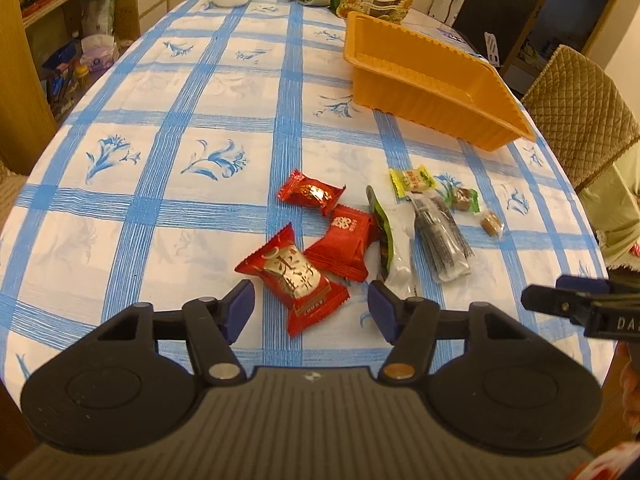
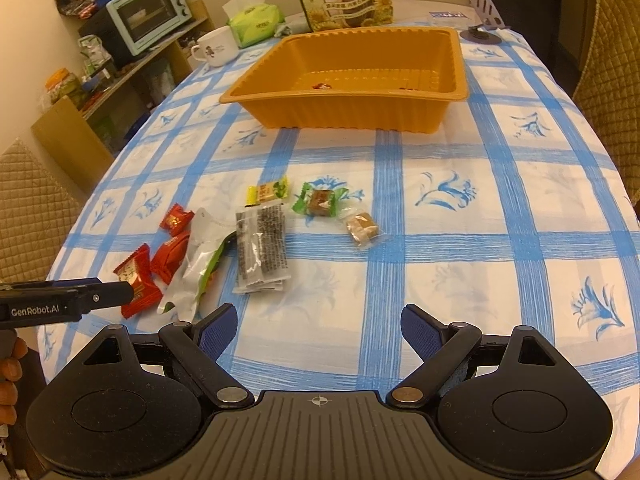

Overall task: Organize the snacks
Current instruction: 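Grasp the large red packet with the left tool while the right tool grasps a green sweet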

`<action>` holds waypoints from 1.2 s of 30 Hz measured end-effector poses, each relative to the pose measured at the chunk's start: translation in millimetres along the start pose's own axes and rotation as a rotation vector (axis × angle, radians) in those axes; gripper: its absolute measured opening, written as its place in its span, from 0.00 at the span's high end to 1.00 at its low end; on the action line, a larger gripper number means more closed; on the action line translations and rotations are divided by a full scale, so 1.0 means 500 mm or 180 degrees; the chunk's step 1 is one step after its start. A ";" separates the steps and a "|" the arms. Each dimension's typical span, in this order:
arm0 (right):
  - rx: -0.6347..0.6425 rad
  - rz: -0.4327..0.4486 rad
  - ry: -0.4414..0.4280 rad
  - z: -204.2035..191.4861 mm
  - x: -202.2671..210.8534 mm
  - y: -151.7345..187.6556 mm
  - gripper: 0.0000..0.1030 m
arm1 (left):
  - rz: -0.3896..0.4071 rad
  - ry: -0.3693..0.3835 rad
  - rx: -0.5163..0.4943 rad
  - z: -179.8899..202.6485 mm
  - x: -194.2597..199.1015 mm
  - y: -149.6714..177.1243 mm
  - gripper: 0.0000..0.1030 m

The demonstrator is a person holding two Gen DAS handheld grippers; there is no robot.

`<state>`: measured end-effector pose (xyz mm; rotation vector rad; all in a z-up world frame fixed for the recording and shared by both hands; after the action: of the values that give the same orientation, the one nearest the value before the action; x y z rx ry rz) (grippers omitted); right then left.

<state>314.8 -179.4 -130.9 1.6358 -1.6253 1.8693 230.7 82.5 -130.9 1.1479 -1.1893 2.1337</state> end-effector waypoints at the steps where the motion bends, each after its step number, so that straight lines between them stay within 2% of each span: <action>1: -0.0013 -0.0003 0.0009 0.002 0.000 0.000 0.14 | -0.0005 0.0001 0.0017 -0.001 -0.004 -0.004 0.46; 7: -0.0074 -0.0024 0.0052 0.014 -0.006 0.001 0.14 | -0.0049 -0.0019 0.0092 -0.005 -0.029 -0.020 0.57; 11: -0.0102 -0.0033 0.0074 0.021 -0.008 -0.001 0.14 | -0.0073 -0.0055 0.0068 -0.004 -0.043 -0.024 0.61; 14: -0.0116 -0.0040 0.0083 0.026 -0.011 -0.003 0.14 | -0.0097 -0.0126 -0.0024 -0.001 -0.053 -0.025 0.64; 15: -0.0118 -0.0041 0.0088 0.027 -0.012 -0.003 0.14 | -0.0104 -0.0163 -0.0076 0.000 -0.057 -0.024 0.69; 19: -0.0118 -0.0043 0.0089 0.031 -0.015 -0.005 0.14 | -0.0110 -0.0188 -0.0131 -0.006 -0.064 -0.026 0.77; 24: -0.0043 -0.0041 0.0065 0.037 -0.025 -0.017 0.14 | -0.0041 -0.0266 -0.0276 -0.008 -0.064 -0.029 0.78; 30: 0.0314 0.0087 0.0021 0.043 -0.038 -0.046 0.14 | 0.0020 -0.0354 -0.0271 -0.028 -0.055 -0.037 0.79; 36: 0.0917 0.0238 0.0003 0.049 -0.071 -0.086 0.15 | 0.0119 -0.0460 -0.0144 -0.059 -0.036 -0.054 0.79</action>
<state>373.4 -164.1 -138.1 1.6978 -1.4916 2.2291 246.4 122.4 -141.3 1.2877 -1.3249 2.0692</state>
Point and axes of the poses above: each gripper's, at about its wrist camera, not at the fingertips, and x roughly against the way its jaws point, z to its right, y to its underside, the point moved 3 cm from there along -x, roughly the way its jaws point, and after that the axes turned 11 degrees about x, right-handed, at the moved point
